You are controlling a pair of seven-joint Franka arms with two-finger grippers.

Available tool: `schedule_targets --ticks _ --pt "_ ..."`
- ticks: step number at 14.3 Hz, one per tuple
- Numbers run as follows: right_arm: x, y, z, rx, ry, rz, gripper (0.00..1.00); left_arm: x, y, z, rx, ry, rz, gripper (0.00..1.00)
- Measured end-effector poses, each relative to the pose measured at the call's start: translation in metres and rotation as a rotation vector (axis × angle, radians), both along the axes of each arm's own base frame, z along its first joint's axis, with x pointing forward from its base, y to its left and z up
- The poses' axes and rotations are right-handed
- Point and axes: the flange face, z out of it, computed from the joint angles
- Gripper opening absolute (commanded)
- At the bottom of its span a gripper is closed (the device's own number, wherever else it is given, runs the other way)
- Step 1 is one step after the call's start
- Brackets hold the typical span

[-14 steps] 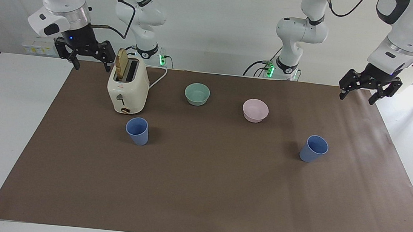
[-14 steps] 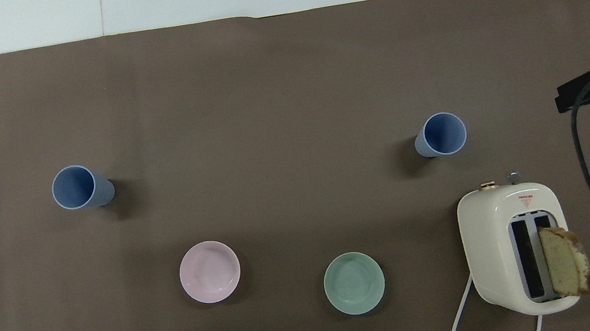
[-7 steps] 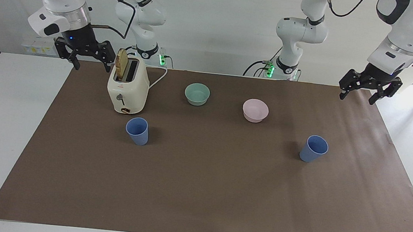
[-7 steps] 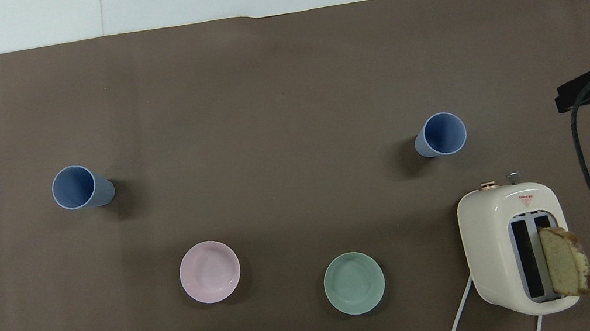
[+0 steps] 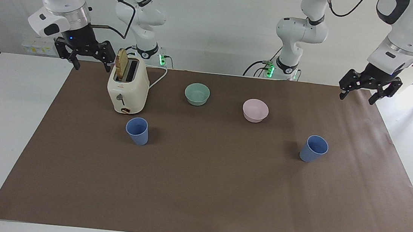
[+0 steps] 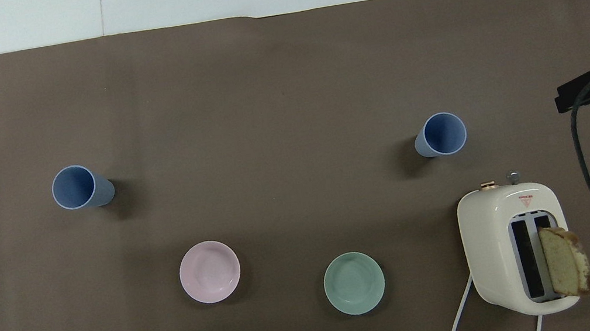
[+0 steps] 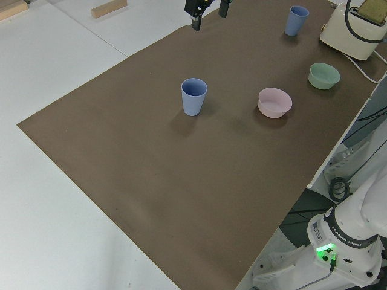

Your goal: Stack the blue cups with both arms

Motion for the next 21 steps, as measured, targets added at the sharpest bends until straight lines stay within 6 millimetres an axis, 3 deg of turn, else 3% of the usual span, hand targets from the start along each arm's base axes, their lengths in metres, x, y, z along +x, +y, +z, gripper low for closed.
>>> schedule_targets --ticks 9,13,21 --pt "0.000 0.000 0.000 0.000 0.000 0.000 1.00 0.000 0.013 -0.001 0.000 0.000 0.023 1.00" --pt "0.000 0.000 0.000 0.000 0.000 0.000 1.00 0.001 0.012 -0.012 0.000 0.018 0.022 1.00" --pt "0.000 0.000 0.000 0.000 0.000 0.000 1.00 0.006 0.015 -0.106 -0.001 -0.003 0.026 1.00"
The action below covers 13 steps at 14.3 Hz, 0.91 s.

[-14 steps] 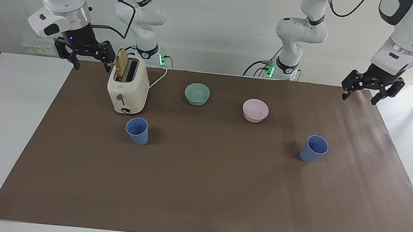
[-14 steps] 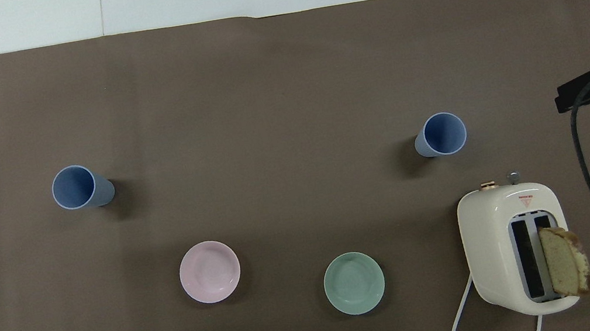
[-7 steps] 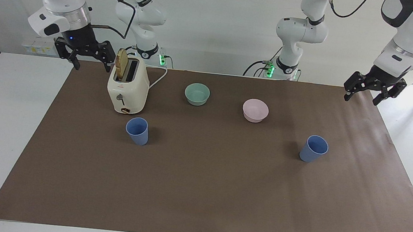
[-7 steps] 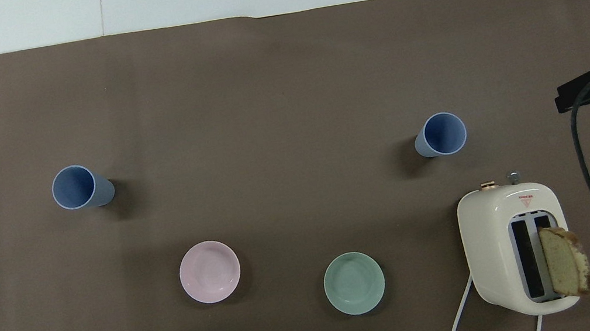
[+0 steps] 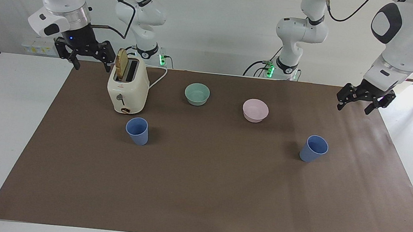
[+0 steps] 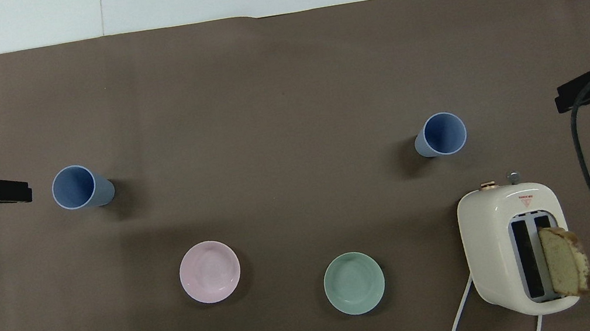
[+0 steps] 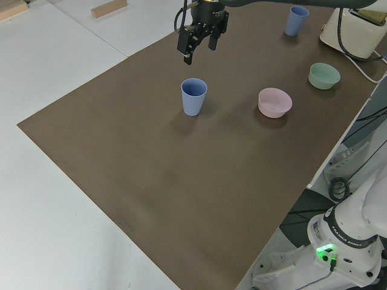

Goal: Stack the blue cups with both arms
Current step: 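Reach the left gripper to the blue cup nearest it and grasp it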

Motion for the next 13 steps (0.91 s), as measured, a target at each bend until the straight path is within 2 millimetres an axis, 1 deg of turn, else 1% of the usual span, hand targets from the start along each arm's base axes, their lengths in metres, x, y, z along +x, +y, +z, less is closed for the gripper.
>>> schedule_targets --ticks 5,7,10,12,13 --pt "0.000 0.000 0.000 0.000 0.000 0.000 1.00 0.001 0.005 -0.057 0.003 -0.034 0.009 1.00" --pt "0.000 0.000 0.000 0.000 0.000 0.000 1.00 0.006 0.004 -0.082 0.007 -0.037 0.008 1.00" --pt "0.000 0.000 0.000 0.000 0.000 0.000 1.00 0.020 0.002 -0.126 0.017 -0.034 0.005 0.95" --pt "0.000 0.000 0.000 0.000 0.000 0.000 1.00 0.025 0.001 -0.147 0.021 -0.035 0.004 0.90" --pt "0.000 0.000 0.000 0.000 0.000 0.000 1.00 0.026 0.000 -0.153 0.020 -0.039 0.005 0.90"
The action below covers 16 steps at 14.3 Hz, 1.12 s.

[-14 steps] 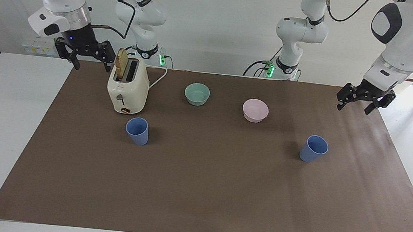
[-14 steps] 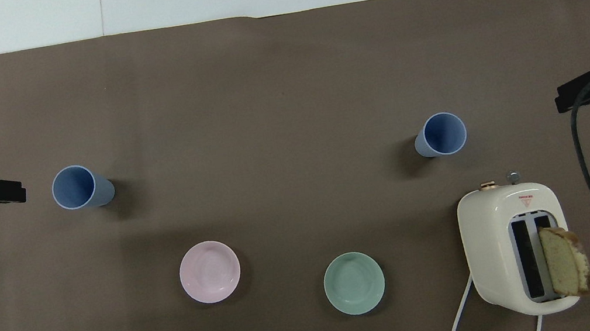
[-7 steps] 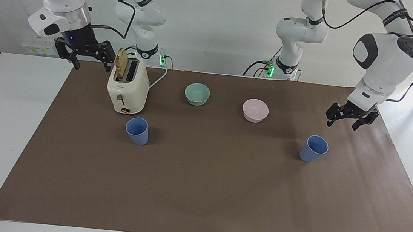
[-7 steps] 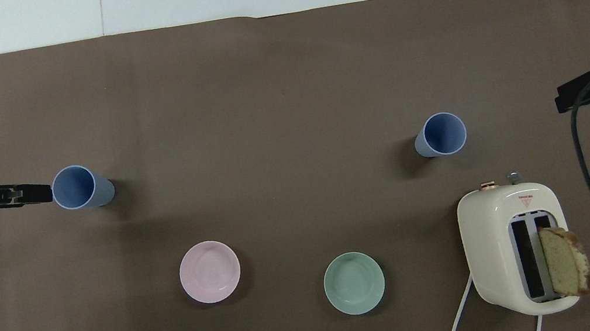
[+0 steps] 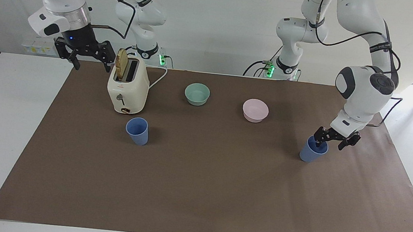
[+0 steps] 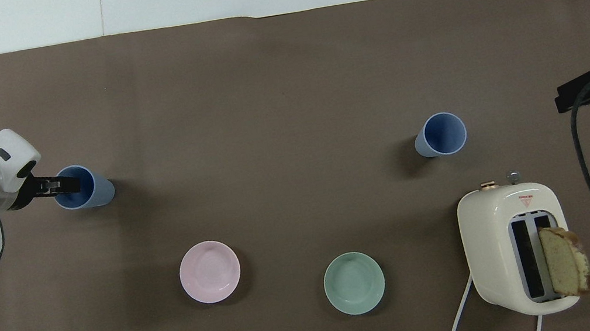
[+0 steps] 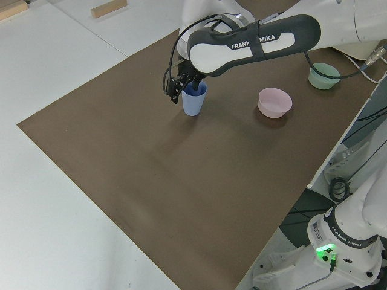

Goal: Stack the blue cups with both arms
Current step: 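Reach the left gripper to the blue cup nearest it and grasp it, then carry the blue cup with the left gripper toward the table center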

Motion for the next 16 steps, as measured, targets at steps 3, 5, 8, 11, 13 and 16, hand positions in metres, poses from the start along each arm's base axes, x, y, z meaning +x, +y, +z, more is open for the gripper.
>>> schedule_targets --ticks 3,5,8,11,13,16 --pt "0.000 0.000 0.000 0.000 0.000 0.000 1.00 -0.003 -0.001 -0.010 -0.006 -0.006 0.004 0.72" --pt "0.000 0.000 0.000 0.000 0.000 0.000 1.00 -0.005 -0.002 -0.013 -0.008 -0.002 0.013 0.32" --pt "0.000 0.000 0.000 0.000 0.000 0.000 1.00 -0.005 -0.007 -0.014 -0.013 -0.001 0.041 0.00" --pt "0.000 0.000 0.000 0.000 0.000 0.000 1.00 -0.005 -0.013 -0.013 -0.016 0.000 0.038 0.00" --pt "0.000 0.000 0.000 0.000 0.000 0.000 1.00 -0.005 -0.015 -0.010 -0.019 -0.004 0.035 0.00" --pt "0.000 0.000 0.000 0.000 0.000 0.000 1.00 -0.004 -0.015 -0.001 -0.020 -0.014 0.035 0.00"
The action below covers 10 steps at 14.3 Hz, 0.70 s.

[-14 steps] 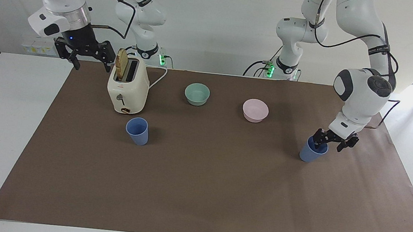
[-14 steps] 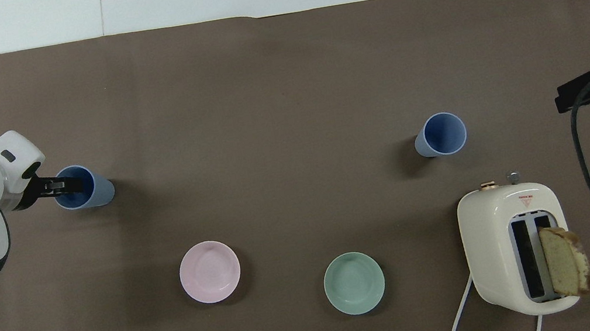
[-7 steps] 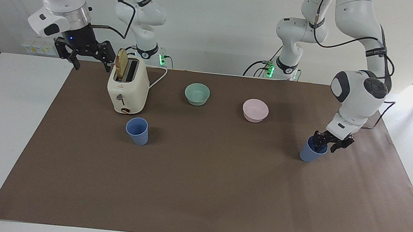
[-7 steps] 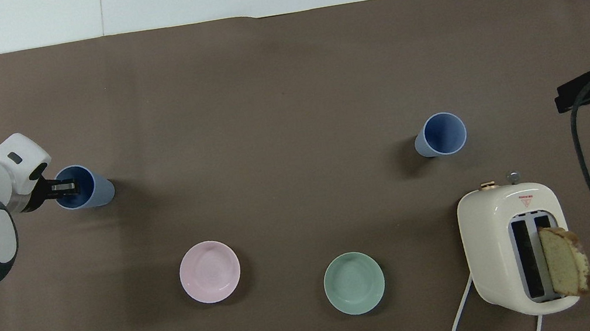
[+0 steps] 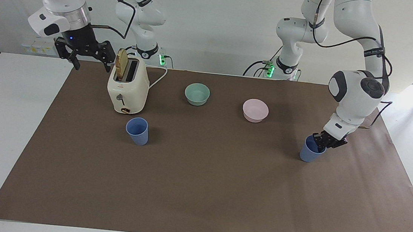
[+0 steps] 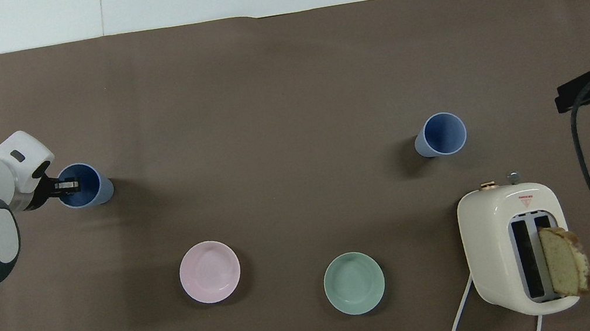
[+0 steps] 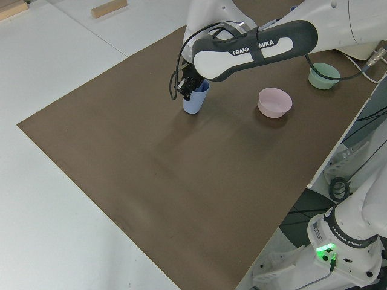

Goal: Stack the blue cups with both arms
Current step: 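Carry the blue cup with the left gripper toward the table center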

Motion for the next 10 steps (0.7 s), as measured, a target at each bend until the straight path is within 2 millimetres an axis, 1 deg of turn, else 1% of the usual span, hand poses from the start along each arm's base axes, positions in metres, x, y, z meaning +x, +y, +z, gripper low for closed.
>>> schedule_targets --ticks 2,3,5,7,10 --pt "0.000 0.000 0.000 0.000 0.000 0.000 1.00 0.003 -0.004 0.015 -0.002 0.010 -0.007 0.00" --pt "0.000 0.000 0.000 0.000 0.000 0.000 1.00 0.005 -0.009 0.023 -0.003 0.010 -0.017 0.00" --pt "0.000 0.000 0.000 0.000 0.000 0.000 1.00 0.006 -0.034 0.031 -0.006 0.003 -0.051 0.00" --pt "0.000 0.000 0.000 0.000 0.000 0.000 1.00 0.002 -0.073 0.032 -0.013 0.003 -0.056 0.00" --pt "0.000 0.000 0.000 0.000 0.000 0.000 1.00 -0.012 -0.151 0.030 -0.037 -0.008 0.005 0.00"
